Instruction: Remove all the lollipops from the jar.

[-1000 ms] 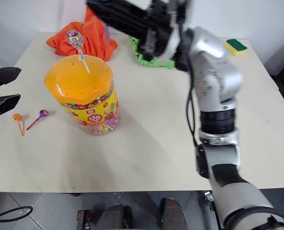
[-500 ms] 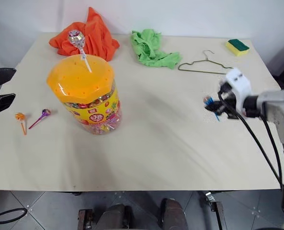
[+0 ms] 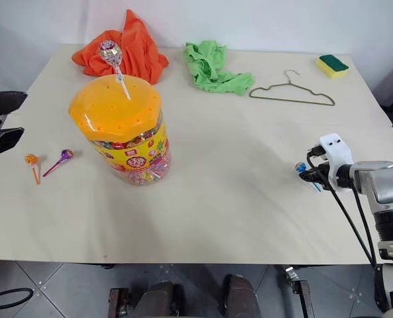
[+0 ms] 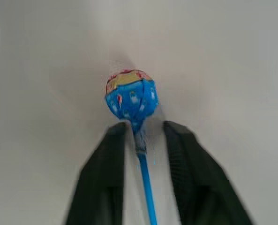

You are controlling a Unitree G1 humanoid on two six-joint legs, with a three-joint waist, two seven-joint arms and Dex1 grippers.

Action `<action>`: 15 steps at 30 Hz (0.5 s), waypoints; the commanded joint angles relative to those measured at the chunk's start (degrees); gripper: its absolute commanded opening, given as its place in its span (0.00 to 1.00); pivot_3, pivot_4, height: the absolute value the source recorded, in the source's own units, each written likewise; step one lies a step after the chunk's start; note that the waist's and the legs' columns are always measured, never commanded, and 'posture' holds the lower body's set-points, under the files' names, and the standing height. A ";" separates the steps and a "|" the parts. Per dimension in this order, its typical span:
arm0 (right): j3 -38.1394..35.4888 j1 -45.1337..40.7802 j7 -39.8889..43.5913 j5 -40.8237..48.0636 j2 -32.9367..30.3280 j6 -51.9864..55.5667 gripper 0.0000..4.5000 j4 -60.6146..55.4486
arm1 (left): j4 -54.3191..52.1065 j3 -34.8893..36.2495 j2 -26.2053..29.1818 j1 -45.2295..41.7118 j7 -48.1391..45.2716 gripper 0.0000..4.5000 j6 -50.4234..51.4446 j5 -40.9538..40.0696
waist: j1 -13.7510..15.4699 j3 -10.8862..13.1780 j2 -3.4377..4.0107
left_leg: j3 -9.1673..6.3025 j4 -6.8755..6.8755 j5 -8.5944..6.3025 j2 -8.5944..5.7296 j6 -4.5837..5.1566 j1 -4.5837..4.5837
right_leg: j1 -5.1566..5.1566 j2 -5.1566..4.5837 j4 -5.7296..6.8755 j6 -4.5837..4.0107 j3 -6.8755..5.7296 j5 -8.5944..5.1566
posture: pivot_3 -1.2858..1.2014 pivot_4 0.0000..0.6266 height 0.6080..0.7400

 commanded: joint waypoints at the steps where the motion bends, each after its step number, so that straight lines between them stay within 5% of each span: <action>1: -4.74 1.56 -0.58 1.62 -0.64 1.65 0.62 -5.98 | -0.53 -0.20 2.10 -0.63 -6.43 1.00 -0.48 -1.65 | 0.02 0.00 0.01 | 0.00 0.00 0.00 0.00 0.00 0.00 | 0.00 0.00 0.00 0.00 0.00 0.00 | 0.52 0.24 1.00; 6: -11.08 5.16 1.93 7.02 -2.05 4.07 0.99 -19.40 | 0.36 -1.62 2.14 -1.35 -6.43 1.00 -1.11 -1.89 | 0.19 0.01 0.02 | 0.00 0.00 0.00 -0.01 0.00 0.00 | 0.00 0.00 0.00 0.00 0.00 0.00 | 0.52 0.24 1.00; 12: -17.81 2.61 4.59 17.82 -0.39 6.17 0.99 -32.54 | 0.60 -2.28 2.23 -1.50 -6.43 1.00 -1.17 -2.50 | 0.22 0.01 0.01 | -0.02 0.01 0.00 0.00 0.00 0.00 | 0.00 0.02 0.00 0.00 0.00 0.00 | 0.52 0.24 1.00; 15: -13.99 -7.84 4.87 23.84 5.71 4.92 0.99 -34.90 | 0.82 -2.52 2.16 -1.86 -6.43 1.00 -1.15 -2.51 | -0.15 0.02 0.04 | -0.01 0.02 0.00 0.00 0.00 0.01 | 0.01 0.03 0.00 0.00 0.01 0.00 | 0.52 0.24 1.00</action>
